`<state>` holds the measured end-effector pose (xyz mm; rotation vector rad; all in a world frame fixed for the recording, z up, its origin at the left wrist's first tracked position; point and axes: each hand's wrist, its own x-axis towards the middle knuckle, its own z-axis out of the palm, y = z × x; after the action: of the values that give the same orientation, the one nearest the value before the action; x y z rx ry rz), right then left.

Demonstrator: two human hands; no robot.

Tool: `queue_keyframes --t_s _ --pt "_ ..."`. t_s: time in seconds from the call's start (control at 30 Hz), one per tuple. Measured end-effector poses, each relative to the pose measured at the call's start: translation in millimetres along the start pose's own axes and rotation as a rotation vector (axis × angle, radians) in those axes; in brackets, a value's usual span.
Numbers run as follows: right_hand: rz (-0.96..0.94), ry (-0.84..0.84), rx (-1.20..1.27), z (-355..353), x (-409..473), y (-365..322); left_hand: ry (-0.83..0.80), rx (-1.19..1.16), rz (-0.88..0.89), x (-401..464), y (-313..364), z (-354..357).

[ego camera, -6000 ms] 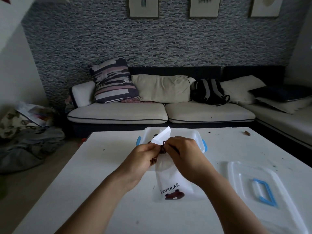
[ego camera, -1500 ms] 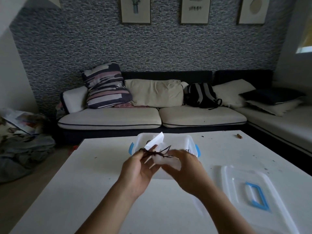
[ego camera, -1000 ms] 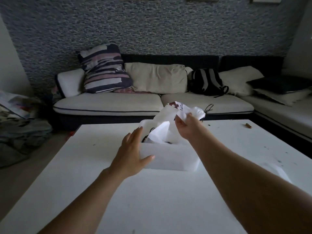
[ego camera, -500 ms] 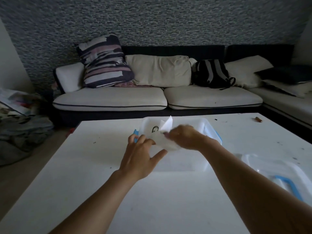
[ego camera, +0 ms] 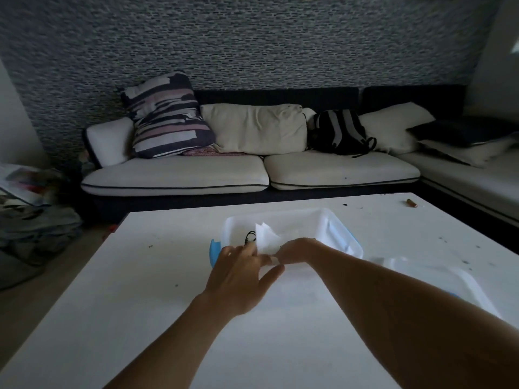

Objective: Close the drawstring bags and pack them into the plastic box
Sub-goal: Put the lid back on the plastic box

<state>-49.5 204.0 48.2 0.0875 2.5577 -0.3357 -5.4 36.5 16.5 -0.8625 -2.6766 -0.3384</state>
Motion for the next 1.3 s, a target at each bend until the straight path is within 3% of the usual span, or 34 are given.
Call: queue_keyframes --t_s 0.1,0.2,0.27,0.33,0.4,0.47,0.53,0.57,0.8,0.97,1.3 --pt "-0.026 0.099 0.042 -11.1 -18.3 3.2 0.047 -0.051 -0.032 -0.4 6.5 -3.1" --pt "-0.097 0.625 -0.011 -16.5 -40.3 10.5 0.012 -0.029 -0.032 -0.6 10.6 -7.7" --pt "-0.115 1.014 0.182 -21.4 -61.4 32.7 -0.084 -0.008 0.065 -0.6 13.1 -10.0" --pt "0.015 1.229 0.337 -25.4 -83.1 79.3 -0.161 0.050 0.119 -2.2 17.6 -11.9" --pt "0.323 1.135 0.359 -9.1 -89.6 143.8 -0.193 0.056 0.046 -3.1 24.3 -13.9" --pt "0.650 0.765 0.326 34.6 -78.5 201.8 -0.206 0.042 -0.053 -2.0 27.8 -13.2" --pt "0.833 0.461 0.294 80.3 -63.8 240.6 -0.214 0.059 -0.080 1.4 30.4 -13.1" --pt "0.856 0.436 0.311 94.6 -58.5 250.8 -0.206 0.067 -0.072 2.4 30.6 -11.4" --pt "0.816 0.606 0.490 94.0 -68.1 235.3 0.030 -0.034 0.063 3.5 33.5 1.7" --pt "0.686 0.706 0.414 99.1 -78.2 231.0 -0.002 -0.112 0.038 0.7 43.1 4.3" --pt "0.651 0.638 0.389 93.9 -75.8 224.3 0.023 -0.151 0.053 0.0 37.6 -0.5"
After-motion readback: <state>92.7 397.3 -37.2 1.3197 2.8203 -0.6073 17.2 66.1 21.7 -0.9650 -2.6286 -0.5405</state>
